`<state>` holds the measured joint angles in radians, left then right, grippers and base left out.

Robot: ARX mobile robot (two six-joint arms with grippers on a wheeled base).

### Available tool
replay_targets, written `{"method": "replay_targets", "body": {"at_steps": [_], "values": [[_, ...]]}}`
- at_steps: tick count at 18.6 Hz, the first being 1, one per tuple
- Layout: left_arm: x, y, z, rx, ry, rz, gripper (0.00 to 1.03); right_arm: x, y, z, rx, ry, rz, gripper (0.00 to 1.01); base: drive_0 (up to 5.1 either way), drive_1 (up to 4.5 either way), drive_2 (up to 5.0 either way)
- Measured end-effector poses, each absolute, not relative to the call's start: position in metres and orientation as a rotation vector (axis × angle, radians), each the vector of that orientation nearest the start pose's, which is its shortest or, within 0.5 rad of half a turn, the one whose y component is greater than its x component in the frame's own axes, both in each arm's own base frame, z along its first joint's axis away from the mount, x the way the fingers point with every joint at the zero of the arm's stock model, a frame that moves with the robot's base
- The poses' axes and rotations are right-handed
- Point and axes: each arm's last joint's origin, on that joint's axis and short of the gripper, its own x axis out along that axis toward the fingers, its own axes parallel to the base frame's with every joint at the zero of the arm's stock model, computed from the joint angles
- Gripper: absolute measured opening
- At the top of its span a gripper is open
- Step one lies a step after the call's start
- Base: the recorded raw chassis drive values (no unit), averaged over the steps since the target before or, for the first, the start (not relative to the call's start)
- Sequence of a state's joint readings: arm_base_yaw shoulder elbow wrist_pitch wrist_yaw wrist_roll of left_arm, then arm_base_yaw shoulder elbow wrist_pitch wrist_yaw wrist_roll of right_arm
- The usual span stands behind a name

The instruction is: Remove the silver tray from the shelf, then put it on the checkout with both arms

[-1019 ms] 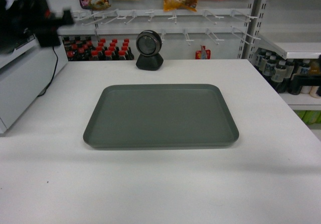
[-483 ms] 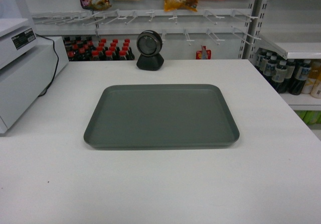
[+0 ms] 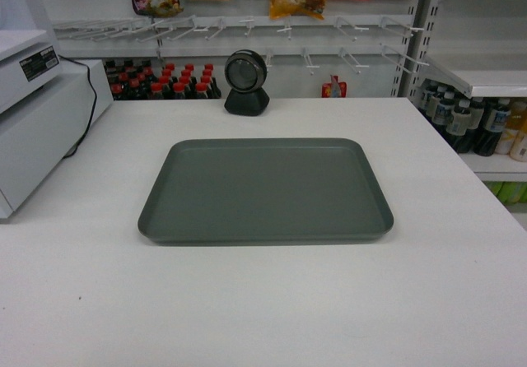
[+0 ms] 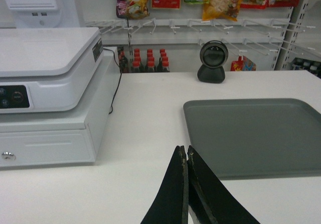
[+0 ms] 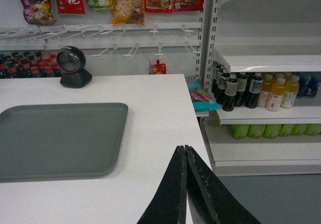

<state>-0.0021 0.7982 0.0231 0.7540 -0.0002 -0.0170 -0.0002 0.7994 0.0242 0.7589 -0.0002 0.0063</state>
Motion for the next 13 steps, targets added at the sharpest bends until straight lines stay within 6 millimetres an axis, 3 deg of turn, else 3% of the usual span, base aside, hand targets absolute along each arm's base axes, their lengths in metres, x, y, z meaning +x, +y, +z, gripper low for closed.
{"method": "replay_targets", "body": {"at_steps": [13], "values": [[0.116, 0.000, 0.170, -0.017, -0.012, -0.002, 0.01, 0.116, 0.000, 0.171, 0.006, -0.014, 0.000, 0.02, 0.0, 0.00, 0.0]]}}
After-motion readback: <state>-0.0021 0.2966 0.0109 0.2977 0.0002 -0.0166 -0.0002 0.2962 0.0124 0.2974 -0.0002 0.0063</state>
